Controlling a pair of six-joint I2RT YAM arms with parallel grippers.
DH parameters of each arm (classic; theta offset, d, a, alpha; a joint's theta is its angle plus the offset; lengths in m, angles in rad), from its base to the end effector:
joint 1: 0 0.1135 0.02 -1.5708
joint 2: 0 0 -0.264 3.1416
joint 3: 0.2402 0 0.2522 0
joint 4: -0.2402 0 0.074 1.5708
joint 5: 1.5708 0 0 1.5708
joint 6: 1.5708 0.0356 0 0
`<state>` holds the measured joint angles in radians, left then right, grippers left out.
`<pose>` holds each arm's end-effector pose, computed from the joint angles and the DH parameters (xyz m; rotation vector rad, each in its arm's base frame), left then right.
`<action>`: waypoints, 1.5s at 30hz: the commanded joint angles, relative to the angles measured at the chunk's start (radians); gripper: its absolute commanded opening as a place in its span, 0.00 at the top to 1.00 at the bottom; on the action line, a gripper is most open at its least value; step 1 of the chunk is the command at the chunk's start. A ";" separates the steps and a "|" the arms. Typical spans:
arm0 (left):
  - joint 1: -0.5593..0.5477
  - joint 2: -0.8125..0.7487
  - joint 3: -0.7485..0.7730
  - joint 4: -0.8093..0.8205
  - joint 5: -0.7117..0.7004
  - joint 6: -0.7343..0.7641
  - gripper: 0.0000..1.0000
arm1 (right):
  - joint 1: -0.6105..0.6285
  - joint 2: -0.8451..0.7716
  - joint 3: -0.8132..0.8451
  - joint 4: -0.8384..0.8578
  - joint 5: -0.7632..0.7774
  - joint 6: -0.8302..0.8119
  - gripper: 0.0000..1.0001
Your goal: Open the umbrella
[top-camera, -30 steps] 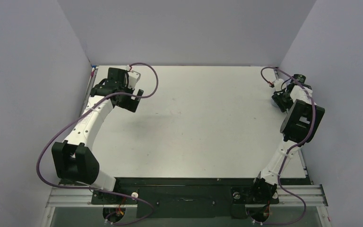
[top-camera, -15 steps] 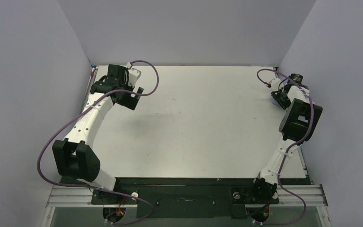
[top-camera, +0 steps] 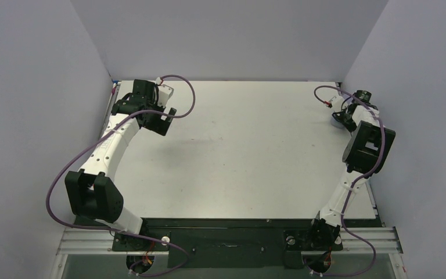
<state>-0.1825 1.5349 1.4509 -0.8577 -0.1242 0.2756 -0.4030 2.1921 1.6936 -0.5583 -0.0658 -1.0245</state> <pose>0.3194 -0.0545 0.3282 0.5209 2.4581 0.1941 0.4345 -0.1827 0.1684 -0.8427 2.5480 -0.3950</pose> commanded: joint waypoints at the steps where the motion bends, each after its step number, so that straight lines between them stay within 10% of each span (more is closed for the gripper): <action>1: -0.004 -0.014 0.027 0.004 0.000 0.019 0.03 | 0.024 -0.055 -0.036 0.035 -0.089 -0.040 1.00; 25: -0.004 0.001 0.042 -0.004 0.049 0.028 0.03 | 0.243 -0.275 -0.310 0.006 -0.271 -0.054 1.00; 45: 0.143 0.015 -0.006 0.001 0.233 -0.108 0.03 | 0.870 -0.334 -0.356 0.022 -0.255 0.173 1.00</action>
<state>-0.1150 1.5330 1.4086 -0.8650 0.0063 0.2424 0.3298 1.9049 1.3327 -0.5762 -0.3157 -0.9386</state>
